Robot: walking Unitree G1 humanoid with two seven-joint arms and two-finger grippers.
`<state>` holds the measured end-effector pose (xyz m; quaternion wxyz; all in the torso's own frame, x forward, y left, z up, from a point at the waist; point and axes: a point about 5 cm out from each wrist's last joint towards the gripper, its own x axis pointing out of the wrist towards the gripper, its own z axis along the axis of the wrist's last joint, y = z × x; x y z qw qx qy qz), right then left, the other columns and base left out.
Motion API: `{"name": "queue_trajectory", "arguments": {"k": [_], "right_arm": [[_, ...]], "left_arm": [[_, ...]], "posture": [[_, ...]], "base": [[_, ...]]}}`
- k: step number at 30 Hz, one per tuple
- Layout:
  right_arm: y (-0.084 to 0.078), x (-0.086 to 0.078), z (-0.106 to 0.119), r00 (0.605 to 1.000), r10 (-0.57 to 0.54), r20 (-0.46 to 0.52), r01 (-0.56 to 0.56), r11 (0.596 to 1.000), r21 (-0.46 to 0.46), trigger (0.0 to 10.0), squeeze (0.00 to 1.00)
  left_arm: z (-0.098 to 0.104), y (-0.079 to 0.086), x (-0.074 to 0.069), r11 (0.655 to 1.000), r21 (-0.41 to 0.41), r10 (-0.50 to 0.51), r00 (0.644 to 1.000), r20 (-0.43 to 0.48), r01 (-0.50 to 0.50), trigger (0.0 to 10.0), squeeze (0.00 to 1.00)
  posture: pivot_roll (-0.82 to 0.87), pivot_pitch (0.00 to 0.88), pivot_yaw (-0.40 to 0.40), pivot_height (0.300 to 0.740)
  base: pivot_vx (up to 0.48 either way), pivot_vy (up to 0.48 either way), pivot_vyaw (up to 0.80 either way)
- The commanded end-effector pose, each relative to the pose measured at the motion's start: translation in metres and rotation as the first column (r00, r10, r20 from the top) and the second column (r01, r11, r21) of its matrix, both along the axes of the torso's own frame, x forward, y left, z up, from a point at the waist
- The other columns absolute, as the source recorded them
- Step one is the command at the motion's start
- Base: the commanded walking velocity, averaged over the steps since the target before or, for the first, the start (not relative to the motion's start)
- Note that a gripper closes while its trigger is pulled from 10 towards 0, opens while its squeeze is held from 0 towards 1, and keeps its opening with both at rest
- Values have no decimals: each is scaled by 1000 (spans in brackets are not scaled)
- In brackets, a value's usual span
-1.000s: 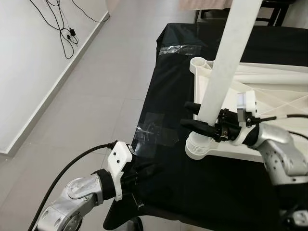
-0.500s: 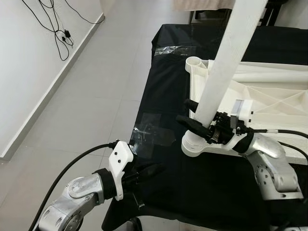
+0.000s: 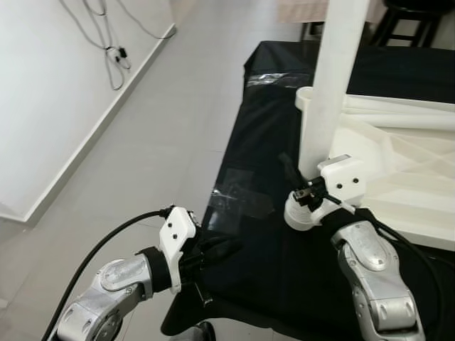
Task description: Building children table
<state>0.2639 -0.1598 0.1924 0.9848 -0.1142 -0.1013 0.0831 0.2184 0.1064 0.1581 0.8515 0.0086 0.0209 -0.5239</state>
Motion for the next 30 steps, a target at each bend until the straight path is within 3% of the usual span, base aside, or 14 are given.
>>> {"name": "queue_trajectory", "arguments": {"k": [1, 8, 13, 14, 15, 19, 22, 23, 25, 28, 30], "right_arm": [[-42, -2, -58, 921, -242, -304, 233, 970, -65, 10000, 0], [-55, -1, -59, 890, -305, -337, 354, 931, 90, 10000, 0], [-54, 0, -53, 906, -282, -317, 358, 909, 214, 10000, 0], [-54, -1, -48, 936, -237, -260, 301, 923, 239, 10000, 0], [-54, -1, -48, 936, -237, -260, 301, 923, 239, 10000, 0], [-53, -9, -49, 976, -111, -190, 133, 985, 110, 10000, 0], [-52, -10, -51, 976, -97, -193, 117, 989, 94, 10000, 0], [-50, -10, -52, 982, -67, -179, 69, 998, 7, 10000, 0], [-46, -10, -52, 984, -35, -174, 26, 998, -51, 10000, 0], [-45, -9, -53, 984, -16, -180, 3, 997, -71, 10000, 0], [-41, -5, -52, 984, 24, -176, -31, 999, -34, 10000, 0]], "left_arm": [[-3, 0, 0, 1000, 10, -8, 1000, -7, 8, 10000, 0], [-3, 0, 2, 1000, 10, -9, 1000, -4, 9, 10000, 0], [-2, 1, 4, 1000, 12, -10, 1000, 2, 10, 10000, 0], [-1, 1, 5, 1000, 12, -9, 1000, 8, 9, 10000, 0], [-1, 1, 5, 1000, 12, -9, 1000, 8, 9, 10000, 0], [1, 4, 7, 1000, 16, -8, 1000, 20, 7, 10000, 0], [2, 4, 7, 1000, 17, -8, 1000, 22, 7, 10000, 0], [3, 5, 8, 1000, 18, -9, 1000, 26, 8, 10000, 0], [4, 5, 8, 1000, 19, -12, 1000, 29, 12, 10000, 0], [4, 4, 8, 1000, 18, -16, 999, 30, 15, 10000, 0], [5, 3, 8, 1000, 19, -24, 999, 32, 23, 10000, 0]], "posture": [[62, 201, 47, 740], [54, 198, 53, 740], [52, 197, 53, 740], [53, 194, 52, 740], [53, 194, 52, 740], [54, 193, 56, 740], [54, 193, 56, 740], [55, 190, 62, 740], [54, 190, 66, 740], [54, 190, 66, 740], [55, 186, 64, 740]], "base": [[0, 0, 0], [0, 0, 0], [0, 0, 0], [0, 0, 0], [0, 0, 0], [0, 0, 0], [0, 0, 0], [0, 0, 0], [0, 0, 0], [0, 0, 0], [0, 0, 0]]}}
